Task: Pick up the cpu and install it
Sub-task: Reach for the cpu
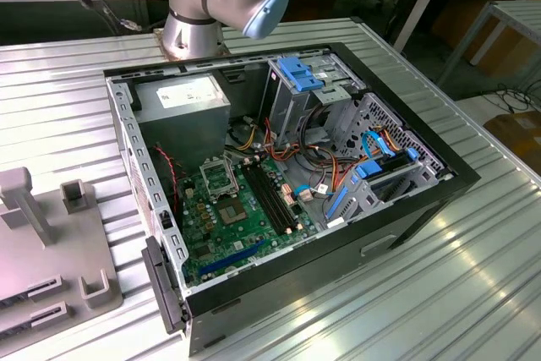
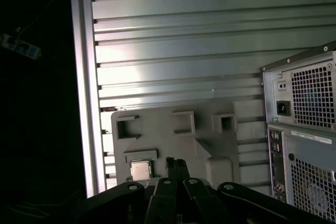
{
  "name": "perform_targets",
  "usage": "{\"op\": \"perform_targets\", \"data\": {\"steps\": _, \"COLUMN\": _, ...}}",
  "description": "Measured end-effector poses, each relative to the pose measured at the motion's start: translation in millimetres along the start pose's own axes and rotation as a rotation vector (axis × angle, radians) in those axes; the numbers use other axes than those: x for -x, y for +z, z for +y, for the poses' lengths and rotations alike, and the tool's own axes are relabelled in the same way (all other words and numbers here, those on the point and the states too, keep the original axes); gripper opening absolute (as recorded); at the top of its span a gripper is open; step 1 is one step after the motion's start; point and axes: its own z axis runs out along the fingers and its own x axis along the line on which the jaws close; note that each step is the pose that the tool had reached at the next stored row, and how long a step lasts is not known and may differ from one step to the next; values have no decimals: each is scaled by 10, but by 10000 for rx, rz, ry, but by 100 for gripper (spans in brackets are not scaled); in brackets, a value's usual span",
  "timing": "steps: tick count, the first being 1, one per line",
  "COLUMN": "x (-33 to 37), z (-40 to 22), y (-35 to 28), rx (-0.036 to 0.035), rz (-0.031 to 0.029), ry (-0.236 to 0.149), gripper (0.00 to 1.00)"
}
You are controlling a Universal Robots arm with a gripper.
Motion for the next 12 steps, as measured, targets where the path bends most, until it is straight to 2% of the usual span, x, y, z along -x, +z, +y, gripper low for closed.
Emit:
{"op": "perform_targets", "data": {"steps": 10, "x": -299, "z": -26, "y": 0, "rx": 18, "rz": 2, "ry": 2, "gripper": 11}}
{"op": "perform_targets", "data": {"steps": 12, "x": -302, "z": -27, "y": 0, "rx": 18, "rz": 2, "ry": 1, "gripper": 11}}
